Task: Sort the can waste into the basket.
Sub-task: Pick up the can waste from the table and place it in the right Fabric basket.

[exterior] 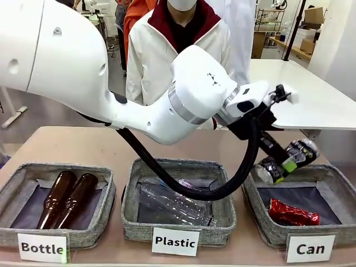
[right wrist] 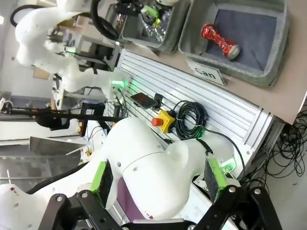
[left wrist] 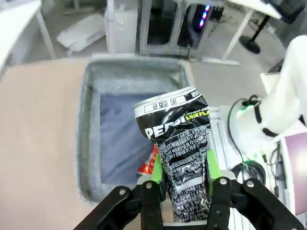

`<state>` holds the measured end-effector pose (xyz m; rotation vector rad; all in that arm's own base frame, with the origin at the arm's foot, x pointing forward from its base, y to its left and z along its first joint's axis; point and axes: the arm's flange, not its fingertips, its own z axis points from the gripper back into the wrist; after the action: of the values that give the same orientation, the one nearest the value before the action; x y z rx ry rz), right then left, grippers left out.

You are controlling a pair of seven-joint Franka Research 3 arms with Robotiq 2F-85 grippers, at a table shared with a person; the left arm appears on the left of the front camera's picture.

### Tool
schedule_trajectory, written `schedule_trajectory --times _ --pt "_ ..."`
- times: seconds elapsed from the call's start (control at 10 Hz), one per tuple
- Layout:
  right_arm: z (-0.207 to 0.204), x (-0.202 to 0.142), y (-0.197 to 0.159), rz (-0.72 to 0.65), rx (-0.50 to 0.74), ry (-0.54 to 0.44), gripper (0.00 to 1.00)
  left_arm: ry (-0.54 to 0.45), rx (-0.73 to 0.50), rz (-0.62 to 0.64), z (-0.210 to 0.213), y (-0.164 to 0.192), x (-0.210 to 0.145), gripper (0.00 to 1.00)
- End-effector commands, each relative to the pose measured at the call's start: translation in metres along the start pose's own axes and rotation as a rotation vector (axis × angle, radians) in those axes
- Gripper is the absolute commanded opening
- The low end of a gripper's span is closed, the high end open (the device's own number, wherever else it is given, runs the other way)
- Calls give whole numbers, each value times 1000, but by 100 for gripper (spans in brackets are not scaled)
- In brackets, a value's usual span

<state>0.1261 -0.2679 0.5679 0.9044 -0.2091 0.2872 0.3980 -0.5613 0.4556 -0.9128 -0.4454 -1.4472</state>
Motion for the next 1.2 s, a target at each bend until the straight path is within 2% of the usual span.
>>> schedule_trajectory --times 0.0,0.1,0.2,0.4,0.5,0.8,0.9,1.0,1.1 --pt "2 -10 2 21 -4 8 100 -201 -10 -248 1 9 14 40" --pt "2 -10 2 21 -4 8 100 -208 -95 -306 -26 17 20 40" --pt "2 -10 2 21 -4 8 100 -134 -133 -290 -49 30 21 40" --pt "2 -10 2 21 -4 8 100 -52 -128 -348 -86 34 18 40" --pt "2 -10 2 21 -4 8 100 -21 -83 -397 -94 33 16 40" --pt "2 -10 2 21 -4 8 100 -22 -87 -380 -100 38 17 40" --pt "2 -10 2 21 -4 8 100 -14 -89 -382 -101 38 16 47" --pt "2 -10 2 21 -4 8 100 -13 -89 -383 -100 38 16 97" --pt "2 -10 2 21 -4 8 100 -28 -84 -395 -98 38 18 100"
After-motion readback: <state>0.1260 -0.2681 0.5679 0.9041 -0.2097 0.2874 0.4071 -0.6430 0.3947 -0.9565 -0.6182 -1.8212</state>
